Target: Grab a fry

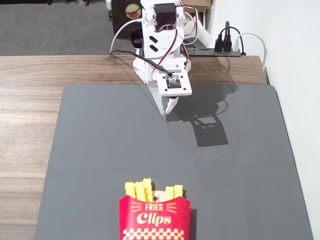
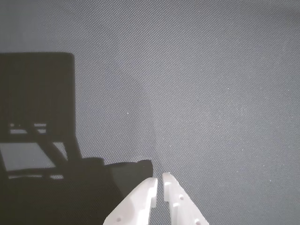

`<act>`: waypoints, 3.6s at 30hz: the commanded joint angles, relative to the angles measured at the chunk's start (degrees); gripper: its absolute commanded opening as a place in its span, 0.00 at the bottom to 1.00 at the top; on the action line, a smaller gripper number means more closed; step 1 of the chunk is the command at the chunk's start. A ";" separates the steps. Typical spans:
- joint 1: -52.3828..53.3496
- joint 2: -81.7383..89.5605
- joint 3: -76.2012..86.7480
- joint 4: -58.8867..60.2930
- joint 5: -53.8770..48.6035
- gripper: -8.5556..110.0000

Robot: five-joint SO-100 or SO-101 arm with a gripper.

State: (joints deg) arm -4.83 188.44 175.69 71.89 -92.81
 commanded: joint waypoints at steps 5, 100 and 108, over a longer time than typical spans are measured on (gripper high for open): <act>6.15 0.44 -0.18 1.93 -1.05 0.08; 10.37 -120.67 -103.36 -10.72 -1.41 0.30; 10.46 -120.76 -103.45 -10.99 0.09 0.13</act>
State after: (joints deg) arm 5.98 67.24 75.41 61.61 -93.08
